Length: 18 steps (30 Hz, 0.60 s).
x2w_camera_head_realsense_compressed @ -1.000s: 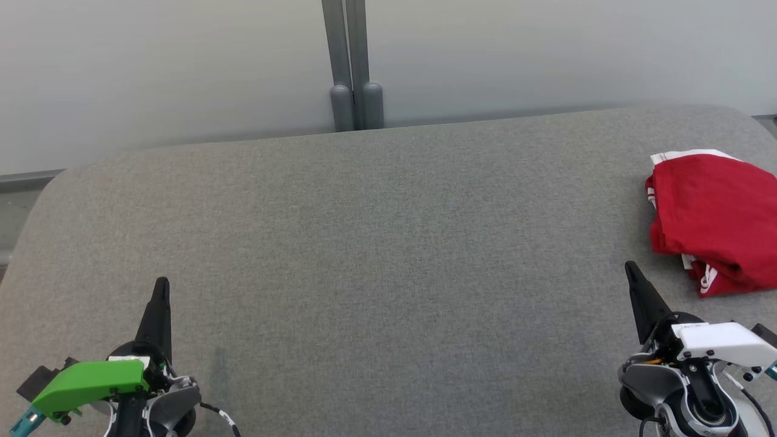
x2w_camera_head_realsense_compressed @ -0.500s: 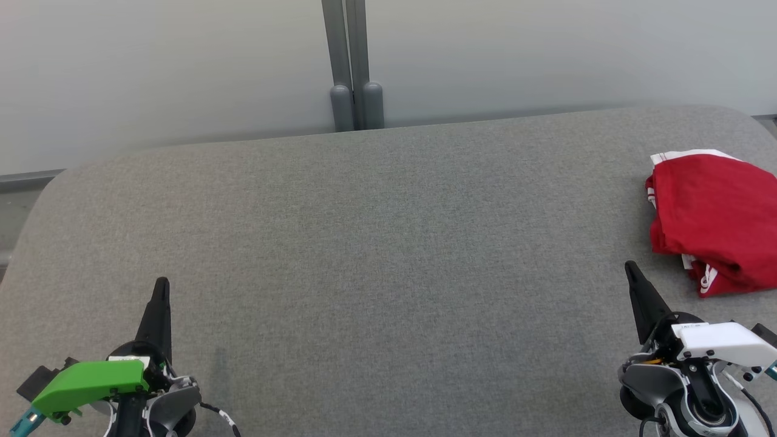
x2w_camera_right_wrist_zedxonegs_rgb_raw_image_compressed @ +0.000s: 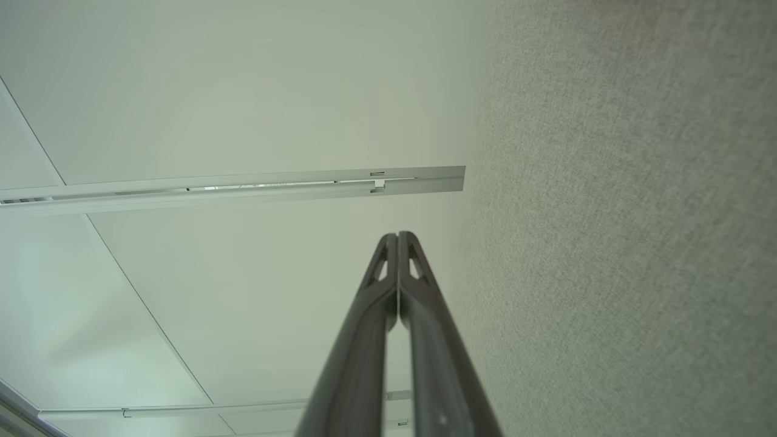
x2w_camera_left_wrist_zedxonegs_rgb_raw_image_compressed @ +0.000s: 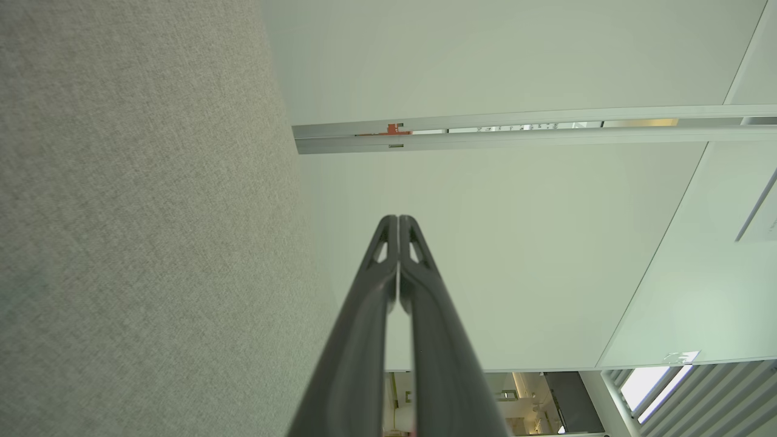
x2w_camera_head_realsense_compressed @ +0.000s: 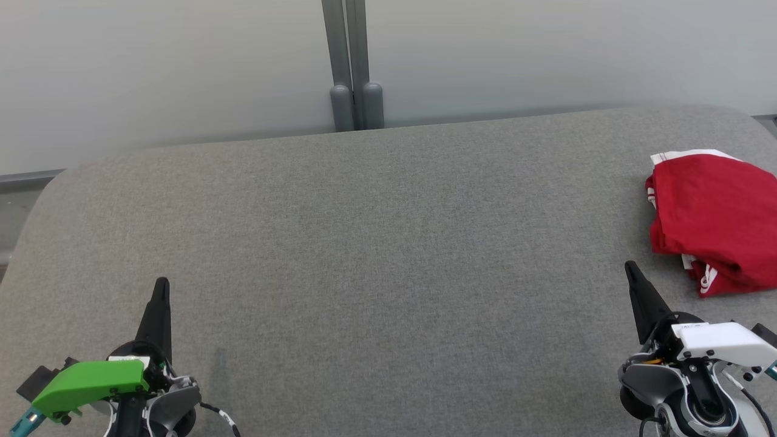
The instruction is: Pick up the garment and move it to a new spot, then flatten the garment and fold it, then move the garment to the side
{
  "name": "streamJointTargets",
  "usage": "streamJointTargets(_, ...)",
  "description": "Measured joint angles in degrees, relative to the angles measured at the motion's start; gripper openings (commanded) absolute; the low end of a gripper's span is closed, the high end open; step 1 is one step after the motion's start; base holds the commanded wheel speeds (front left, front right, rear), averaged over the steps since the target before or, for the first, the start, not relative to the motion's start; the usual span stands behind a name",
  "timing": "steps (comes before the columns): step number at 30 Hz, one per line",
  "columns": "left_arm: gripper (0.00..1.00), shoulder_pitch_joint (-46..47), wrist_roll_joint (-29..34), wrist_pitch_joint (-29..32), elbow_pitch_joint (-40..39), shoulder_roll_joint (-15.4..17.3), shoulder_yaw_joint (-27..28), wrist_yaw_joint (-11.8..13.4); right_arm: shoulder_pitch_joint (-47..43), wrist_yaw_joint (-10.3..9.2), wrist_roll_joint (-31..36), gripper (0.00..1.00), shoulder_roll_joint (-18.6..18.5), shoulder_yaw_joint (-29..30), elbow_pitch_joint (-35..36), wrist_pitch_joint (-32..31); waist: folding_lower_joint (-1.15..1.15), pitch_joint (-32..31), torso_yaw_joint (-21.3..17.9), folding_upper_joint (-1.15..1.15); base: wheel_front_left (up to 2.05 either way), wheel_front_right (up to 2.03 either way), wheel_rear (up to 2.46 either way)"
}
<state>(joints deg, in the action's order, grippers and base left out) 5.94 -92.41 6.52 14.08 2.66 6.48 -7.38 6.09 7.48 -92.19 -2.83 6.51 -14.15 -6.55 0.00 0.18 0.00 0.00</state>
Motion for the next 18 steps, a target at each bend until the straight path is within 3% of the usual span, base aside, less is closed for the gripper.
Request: streamJointTargets(18,0.0,0.0,0.0,0.0,0.0,0.0,0.0,0.0,0.0,0.0,0.0,0.0,0.0,0.0,0.0,0.0,0.0,0.0,0.0,0.0,0.0,0.0,0.0)
